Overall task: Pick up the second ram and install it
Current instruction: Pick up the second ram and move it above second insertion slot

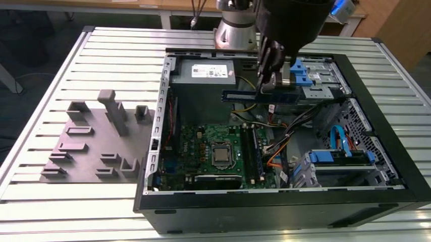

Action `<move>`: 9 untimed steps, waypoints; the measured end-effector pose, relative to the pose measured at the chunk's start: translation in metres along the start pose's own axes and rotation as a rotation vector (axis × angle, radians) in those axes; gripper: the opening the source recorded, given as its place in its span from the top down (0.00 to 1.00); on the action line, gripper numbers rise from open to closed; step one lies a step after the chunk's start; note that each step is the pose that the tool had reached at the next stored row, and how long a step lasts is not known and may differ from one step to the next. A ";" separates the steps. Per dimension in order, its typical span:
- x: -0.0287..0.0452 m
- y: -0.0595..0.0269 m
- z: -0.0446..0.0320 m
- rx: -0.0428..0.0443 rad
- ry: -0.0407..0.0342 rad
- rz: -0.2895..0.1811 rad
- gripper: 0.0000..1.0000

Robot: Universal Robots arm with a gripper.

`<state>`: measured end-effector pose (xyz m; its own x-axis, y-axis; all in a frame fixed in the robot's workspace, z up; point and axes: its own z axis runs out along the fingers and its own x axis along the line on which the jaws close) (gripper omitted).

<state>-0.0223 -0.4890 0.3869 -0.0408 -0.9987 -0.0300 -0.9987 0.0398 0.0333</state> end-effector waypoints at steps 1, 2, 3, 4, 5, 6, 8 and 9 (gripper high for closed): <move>-0.0001 -0.0029 0.0001 -0.0004 0.0000 0.000 0.86; -0.0002 -0.0060 0.0001 -0.0008 0.0000 0.000 0.86; -0.0004 -0.0095 0.0002 -0.0013 0.0000 0.000 0.86; -0.0005 -0.0128 0.0002 -0.0019 0.0000 0.000 0.86; -0.0006 -0.0162 0.0003 -0.0026 0.0002 0.000 0.86; -0.0008 -0.0196 0.0004 -0.0032 0.0002 0.000 0.86; -0.0011 -0.0273 0.0009 -0.0048 0.0002 0.000 0.86; -0.0012 -0.0308 0.0015 -0.0057 0.0002 0.000 0.86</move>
<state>0.0085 -0.4890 0.3844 -0.0409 -0.9987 -0.0298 -0.9984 0.0398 0.0391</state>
